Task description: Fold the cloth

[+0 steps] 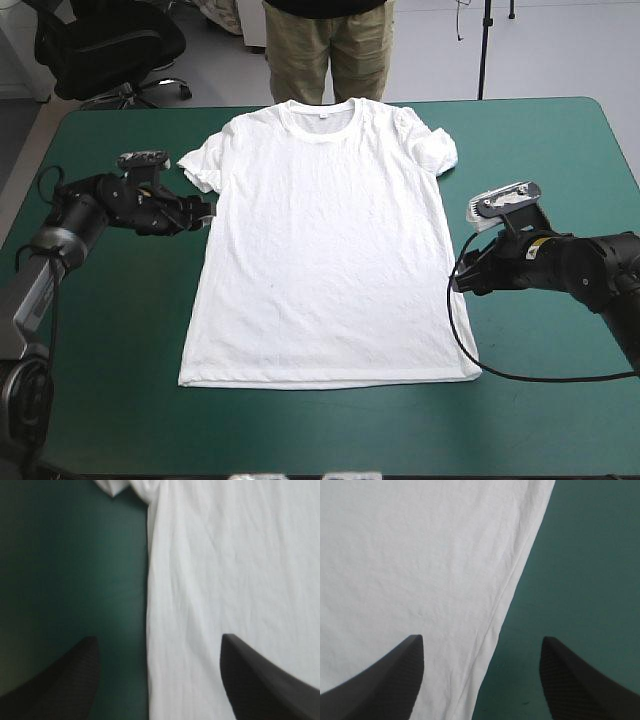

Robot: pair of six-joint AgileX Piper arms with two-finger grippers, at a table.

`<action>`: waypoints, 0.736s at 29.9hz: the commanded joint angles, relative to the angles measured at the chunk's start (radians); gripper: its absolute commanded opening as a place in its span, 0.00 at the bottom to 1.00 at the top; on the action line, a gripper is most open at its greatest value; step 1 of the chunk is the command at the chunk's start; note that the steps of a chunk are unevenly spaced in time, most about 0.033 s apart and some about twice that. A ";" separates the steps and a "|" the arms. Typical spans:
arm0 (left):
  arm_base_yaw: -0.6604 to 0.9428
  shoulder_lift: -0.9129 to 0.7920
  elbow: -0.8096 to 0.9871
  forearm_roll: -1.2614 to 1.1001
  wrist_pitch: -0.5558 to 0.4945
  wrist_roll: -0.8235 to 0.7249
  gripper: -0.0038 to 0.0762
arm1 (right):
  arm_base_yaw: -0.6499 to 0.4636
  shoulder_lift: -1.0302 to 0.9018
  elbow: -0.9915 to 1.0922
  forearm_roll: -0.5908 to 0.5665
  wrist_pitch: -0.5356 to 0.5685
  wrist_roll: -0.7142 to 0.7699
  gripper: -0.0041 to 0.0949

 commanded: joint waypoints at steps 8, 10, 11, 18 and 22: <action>0.001 0.234 -0.316 -0.061 0.003 0.049 0.65 | -0.006 0.013 -0.033 -0.001 -0.067 -0.010 0.58; 0.001 0.274 -0.340 -0.061 0.023 0.049 0.65 | -0.006 0.011 -0.033 -0.001 -0.067 -0.010 0.58; 0.001 0.295 -0.352 -0.061 0.029 0.052 0.65 | -0.006 0.011 -0.033 -0.001 -0.069 -0.010 0.58; -0.032 0.398 -0.369 -0.090 -0.007 0.098 0.65 | -0.006 0.013 -0.033 -0.001 -0.077 -0.010 0.54; -0.065 0.429 -0.369 -0.081 -0.011 0.106 0.58 | -0.006 0.013 -0.033 -0.001 -0.080 -0.010 0.48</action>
